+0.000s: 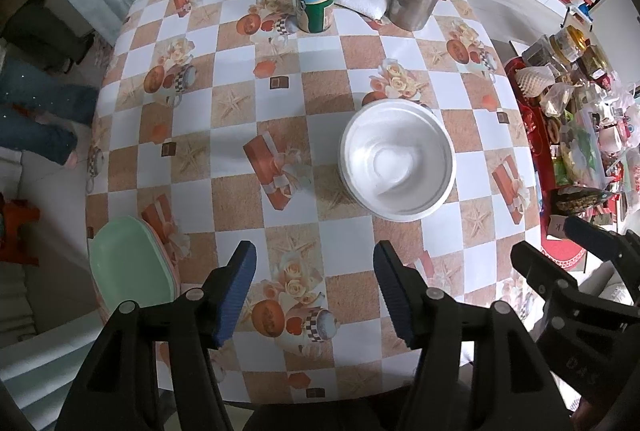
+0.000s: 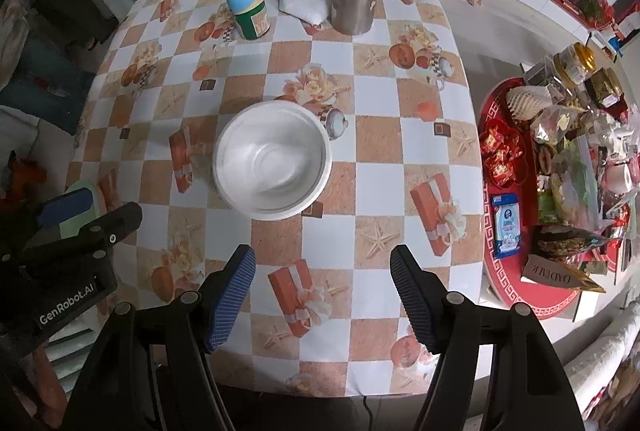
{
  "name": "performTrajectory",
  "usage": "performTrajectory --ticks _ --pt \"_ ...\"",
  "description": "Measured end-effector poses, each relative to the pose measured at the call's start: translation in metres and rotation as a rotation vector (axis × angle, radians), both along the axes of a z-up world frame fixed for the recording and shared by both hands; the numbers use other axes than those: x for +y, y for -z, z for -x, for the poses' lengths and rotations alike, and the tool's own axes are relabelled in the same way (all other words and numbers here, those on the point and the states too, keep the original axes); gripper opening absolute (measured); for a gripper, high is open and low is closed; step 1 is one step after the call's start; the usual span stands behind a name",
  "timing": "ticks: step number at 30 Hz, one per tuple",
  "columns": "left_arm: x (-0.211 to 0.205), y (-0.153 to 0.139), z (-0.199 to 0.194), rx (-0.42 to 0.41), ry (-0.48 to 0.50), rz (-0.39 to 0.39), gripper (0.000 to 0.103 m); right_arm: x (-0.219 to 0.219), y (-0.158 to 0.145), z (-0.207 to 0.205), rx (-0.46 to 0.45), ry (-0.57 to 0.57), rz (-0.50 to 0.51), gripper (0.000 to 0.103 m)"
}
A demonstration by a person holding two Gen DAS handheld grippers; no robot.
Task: Organize plates and bowls
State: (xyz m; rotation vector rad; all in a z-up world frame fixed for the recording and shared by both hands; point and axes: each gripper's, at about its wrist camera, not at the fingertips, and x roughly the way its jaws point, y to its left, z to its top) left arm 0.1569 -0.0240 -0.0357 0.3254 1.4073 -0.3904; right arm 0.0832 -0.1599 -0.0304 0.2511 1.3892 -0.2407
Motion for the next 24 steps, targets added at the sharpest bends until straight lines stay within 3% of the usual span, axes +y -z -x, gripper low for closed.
performTrajectory --ticks 24 --pt "-0.019 0.008 -0.016 -0.016 0.045 -0.027 0.065 -0.013 0.017 0.001 0.006 0.037 -0.062 0.071"
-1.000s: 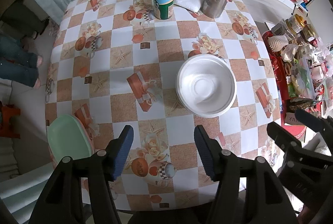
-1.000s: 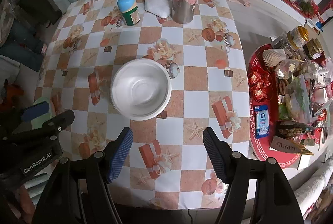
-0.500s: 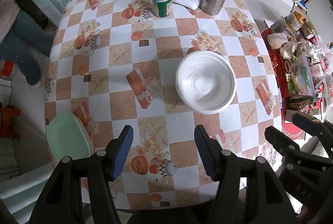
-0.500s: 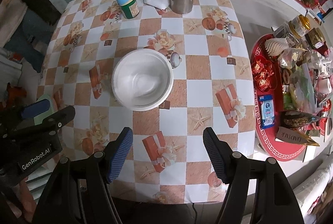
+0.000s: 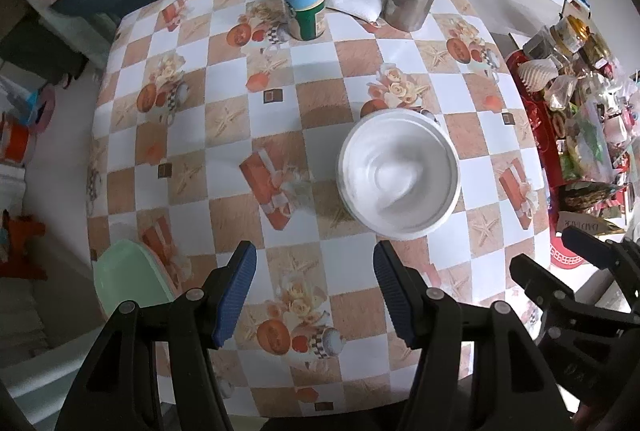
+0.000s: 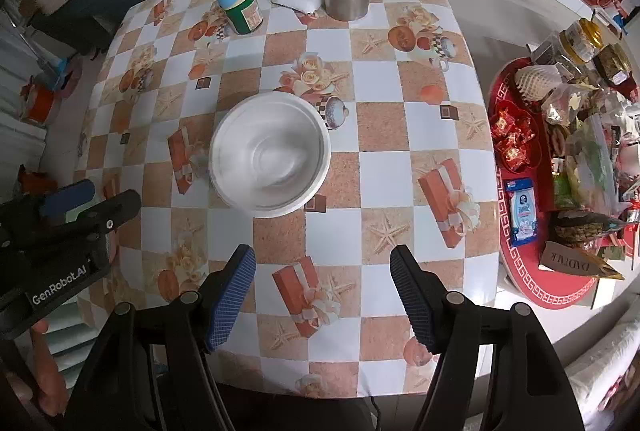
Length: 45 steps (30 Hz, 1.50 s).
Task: Organize plates and bowls
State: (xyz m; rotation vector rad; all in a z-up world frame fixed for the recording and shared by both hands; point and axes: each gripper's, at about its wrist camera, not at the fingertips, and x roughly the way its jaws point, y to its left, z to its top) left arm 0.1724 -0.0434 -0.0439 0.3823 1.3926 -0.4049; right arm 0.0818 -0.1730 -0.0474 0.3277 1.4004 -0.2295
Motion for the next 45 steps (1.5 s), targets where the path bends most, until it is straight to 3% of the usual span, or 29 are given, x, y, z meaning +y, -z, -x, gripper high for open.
performTrajectory --ticks 22,38,39,40,42,45 --pt "-0.027 0.036 -0.028 0.054 0.013 -0.029 0.065 -0.024 0.038 -0.040 0.074 -0.006 -0.037 0.071" --pt "-0.018 0.033 -0.026 0.042 -0.020 -0.025 0.065 -0.017 0.026 -0.041 0.040 -0.042 -0.016 0.071" --pt "-0.017 0.032 -0.025 0.040 -0.023 -0.023 0.065 -0.017 0.025 -0.041 0.039 -0.042 -0.011 0.073" --pt "-0.015 0.030 -0.023 0.039 -0.021 -0.021 0.065 -0.016 0.025 -0.041 0.045 -0.042 -0.001 0.089" --pt "-0.013 0.028 -0.020 0.032 -0.017 -0.023 0.065 -0.015 0.023 -0.038 0.048 -0.038 0.016 0.102" --pt "-0.010 0.019 -0.016 0.018 -0.017 -0.011 0.065 -0.015 0.013 -0.034 0.020 -0.041 0.020 0.102"
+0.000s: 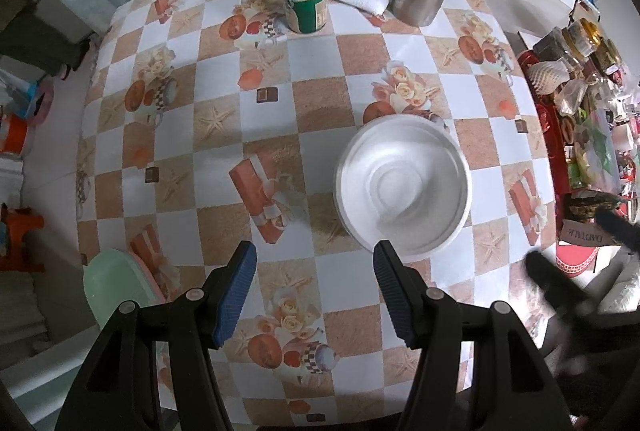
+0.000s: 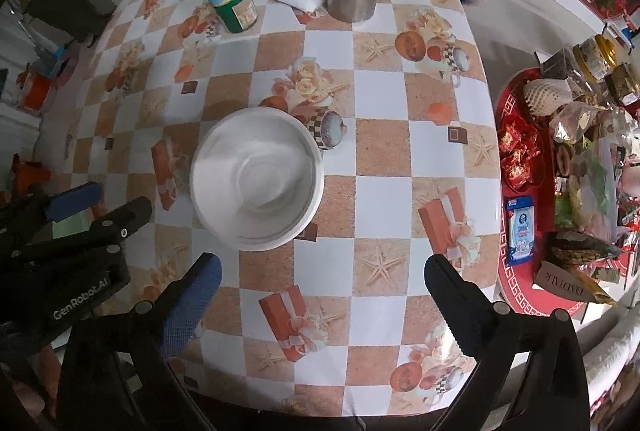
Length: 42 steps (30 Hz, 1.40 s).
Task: Organize plates and bowls
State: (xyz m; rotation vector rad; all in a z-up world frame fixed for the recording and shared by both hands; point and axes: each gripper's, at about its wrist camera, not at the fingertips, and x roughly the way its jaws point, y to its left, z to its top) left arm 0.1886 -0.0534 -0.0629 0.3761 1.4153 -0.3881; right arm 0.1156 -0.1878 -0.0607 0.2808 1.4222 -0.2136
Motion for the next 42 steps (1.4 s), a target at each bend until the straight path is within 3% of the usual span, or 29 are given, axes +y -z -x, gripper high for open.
performTrajectory --ticks 5,10,27,32,35,42 --pt "0.002 -0.006 0.004 -0.018 0.003 -0.001 0.065 0.003 -0.042 0.008 -0.208 0.016 0.115 0.102" --pt "0.007 -0.007 0.009 -0.020 -0.001 0.011 0.065 0.009 -0.019 0.006 -0.137 -0.040 0.008 0.102" --pt "0.008 0.004 0.009 0.001 0.001 0.006 0.065 0.010 -0.002 0.013 -0.071 -0.018 -0.030 0.102" --pt "0.005 0.012 0.001 0.016 -0.005 0.004 0.059 0.008 0.003 0.007 -0.065 -0.023 -0.031 0.101" --pt "0.002 0.021 -0.006 0.025 -0.005 0.003 0.058 0.006 0.010 0.000 -0.048 -0.036 -0.049 0.081" --pt "-0.002 0.045 -0.024 0.057 -0.015 -0.020 0.054 0.002 0.033 -0.015 0.000 -0.045 -0.075 0.080"
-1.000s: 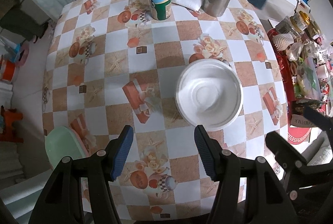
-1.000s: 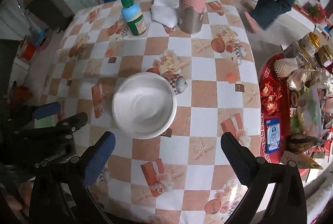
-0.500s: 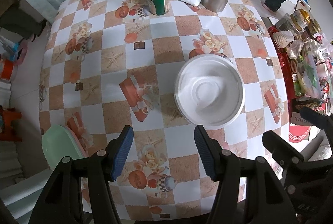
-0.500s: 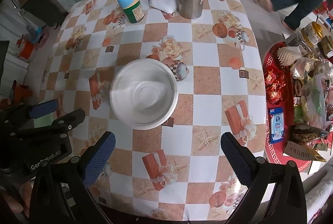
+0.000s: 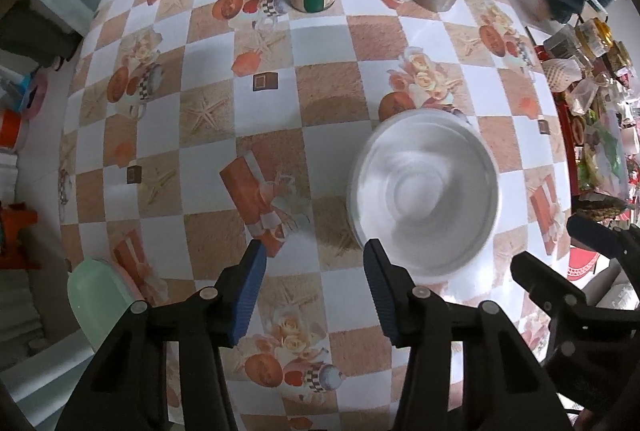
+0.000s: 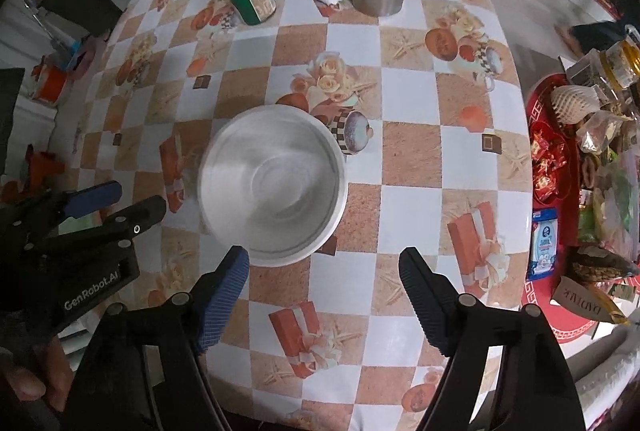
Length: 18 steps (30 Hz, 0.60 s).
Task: Organize plates and bowls
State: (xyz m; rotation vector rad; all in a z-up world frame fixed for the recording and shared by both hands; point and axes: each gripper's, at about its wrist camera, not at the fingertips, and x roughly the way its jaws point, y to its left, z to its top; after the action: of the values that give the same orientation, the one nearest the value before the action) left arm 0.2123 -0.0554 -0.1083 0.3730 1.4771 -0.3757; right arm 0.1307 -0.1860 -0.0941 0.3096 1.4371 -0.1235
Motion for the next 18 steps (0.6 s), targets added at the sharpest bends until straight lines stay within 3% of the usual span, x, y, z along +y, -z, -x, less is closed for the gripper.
performTrajectory --ticks 18 --pt "-0.018 0.019 -0.011 0.024 0.039 0.014 0.049 -0.011 0.024 -0.024 0.036 0.006 -0.014 0.080"
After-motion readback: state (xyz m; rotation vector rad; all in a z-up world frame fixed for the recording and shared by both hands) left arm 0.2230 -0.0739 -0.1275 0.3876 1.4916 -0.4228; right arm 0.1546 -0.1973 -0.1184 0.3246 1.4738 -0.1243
